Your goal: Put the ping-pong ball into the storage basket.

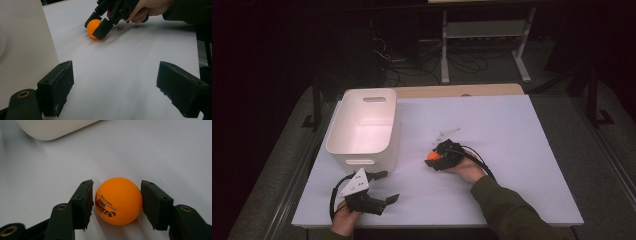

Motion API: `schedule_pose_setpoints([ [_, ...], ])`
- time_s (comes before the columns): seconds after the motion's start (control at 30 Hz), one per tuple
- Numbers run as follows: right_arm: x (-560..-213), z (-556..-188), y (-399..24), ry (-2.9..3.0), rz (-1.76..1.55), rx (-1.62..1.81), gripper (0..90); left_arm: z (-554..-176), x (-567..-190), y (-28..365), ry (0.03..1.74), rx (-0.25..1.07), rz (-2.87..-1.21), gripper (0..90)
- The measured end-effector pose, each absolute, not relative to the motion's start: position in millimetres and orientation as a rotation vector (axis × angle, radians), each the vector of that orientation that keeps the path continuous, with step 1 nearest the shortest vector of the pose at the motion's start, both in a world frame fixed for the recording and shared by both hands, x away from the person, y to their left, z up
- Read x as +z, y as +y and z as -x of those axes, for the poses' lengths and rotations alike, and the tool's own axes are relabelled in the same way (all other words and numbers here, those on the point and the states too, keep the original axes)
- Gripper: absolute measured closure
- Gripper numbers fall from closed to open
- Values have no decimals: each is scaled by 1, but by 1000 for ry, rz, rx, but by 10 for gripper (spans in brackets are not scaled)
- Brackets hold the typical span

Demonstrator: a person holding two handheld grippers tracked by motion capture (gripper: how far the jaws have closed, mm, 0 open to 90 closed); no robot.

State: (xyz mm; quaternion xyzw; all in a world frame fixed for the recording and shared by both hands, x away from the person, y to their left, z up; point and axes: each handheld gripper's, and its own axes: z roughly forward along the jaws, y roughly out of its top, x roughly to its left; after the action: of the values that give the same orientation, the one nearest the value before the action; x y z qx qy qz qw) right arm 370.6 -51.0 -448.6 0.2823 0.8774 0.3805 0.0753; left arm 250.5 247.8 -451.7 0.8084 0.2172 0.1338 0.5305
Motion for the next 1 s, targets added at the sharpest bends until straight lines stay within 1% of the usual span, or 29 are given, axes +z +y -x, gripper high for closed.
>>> schedule_pose_setpoints([
  [0.37, -450, -371, -51, 2633, -842, 1128, 491, -250, -452, 248, 517, 322, -1929, 142],
  [1.0, -448, -371, -53, 2634, -841, 1145, 494, -250, -452, 248, 517, 321, -1930, 142],
])
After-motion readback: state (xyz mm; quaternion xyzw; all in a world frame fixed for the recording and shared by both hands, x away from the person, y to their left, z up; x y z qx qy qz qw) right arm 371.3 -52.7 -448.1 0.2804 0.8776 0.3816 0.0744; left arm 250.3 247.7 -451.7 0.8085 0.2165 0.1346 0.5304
